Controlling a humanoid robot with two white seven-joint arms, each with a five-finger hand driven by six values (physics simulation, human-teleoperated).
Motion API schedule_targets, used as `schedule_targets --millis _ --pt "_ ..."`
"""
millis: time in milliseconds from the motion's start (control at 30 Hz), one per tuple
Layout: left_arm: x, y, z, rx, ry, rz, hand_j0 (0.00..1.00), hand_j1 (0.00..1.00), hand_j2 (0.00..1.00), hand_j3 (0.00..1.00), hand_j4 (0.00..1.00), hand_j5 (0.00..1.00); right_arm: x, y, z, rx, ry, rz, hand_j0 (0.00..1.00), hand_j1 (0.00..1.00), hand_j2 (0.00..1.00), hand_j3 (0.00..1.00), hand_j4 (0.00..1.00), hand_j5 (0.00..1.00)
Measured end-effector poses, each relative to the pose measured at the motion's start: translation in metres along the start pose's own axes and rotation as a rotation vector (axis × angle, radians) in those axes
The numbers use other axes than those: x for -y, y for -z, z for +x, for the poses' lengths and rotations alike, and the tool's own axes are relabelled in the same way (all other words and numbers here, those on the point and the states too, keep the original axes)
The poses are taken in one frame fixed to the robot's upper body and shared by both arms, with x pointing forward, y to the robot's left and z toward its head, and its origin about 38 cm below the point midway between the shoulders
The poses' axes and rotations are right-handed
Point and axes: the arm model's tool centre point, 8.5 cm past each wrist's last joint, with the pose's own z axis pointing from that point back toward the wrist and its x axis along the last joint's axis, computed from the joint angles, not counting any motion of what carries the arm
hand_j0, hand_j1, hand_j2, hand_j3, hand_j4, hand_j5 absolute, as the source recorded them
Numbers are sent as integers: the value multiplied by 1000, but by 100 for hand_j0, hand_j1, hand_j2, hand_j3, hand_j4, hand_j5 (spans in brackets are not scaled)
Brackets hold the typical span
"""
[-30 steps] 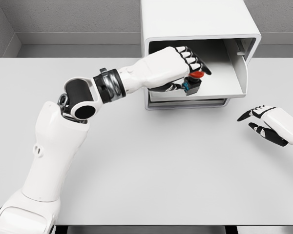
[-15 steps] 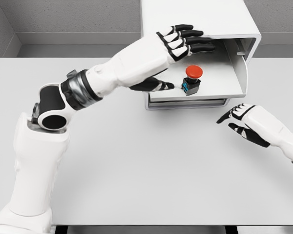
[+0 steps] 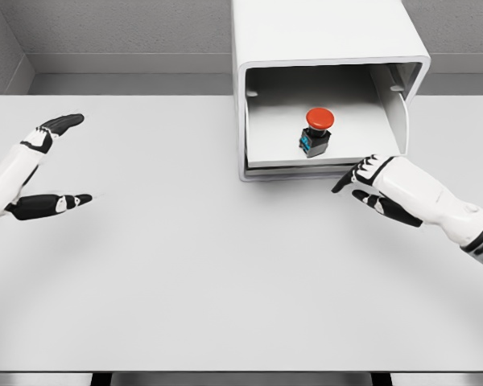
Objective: Slide open multi-storey tabletop storage cabinets and put open load switch and slide close multi-storey tabletop storage cabinets
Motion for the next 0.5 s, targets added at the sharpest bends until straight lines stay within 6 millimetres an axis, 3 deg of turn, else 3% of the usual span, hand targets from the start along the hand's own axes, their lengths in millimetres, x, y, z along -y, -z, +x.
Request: schedule_targets --millis 200,500 --pt "-4 -11 -25 -85 31 -52 100 100 100 100 100 100 -10 14 -11 -6 31 23 55 55 55 55 55 55" --pt "-6 -14 -30 -103 37 -62 100 100 100 100 100 100 -14 22 -28 -33 46 46 55 55 55 55 55 55"
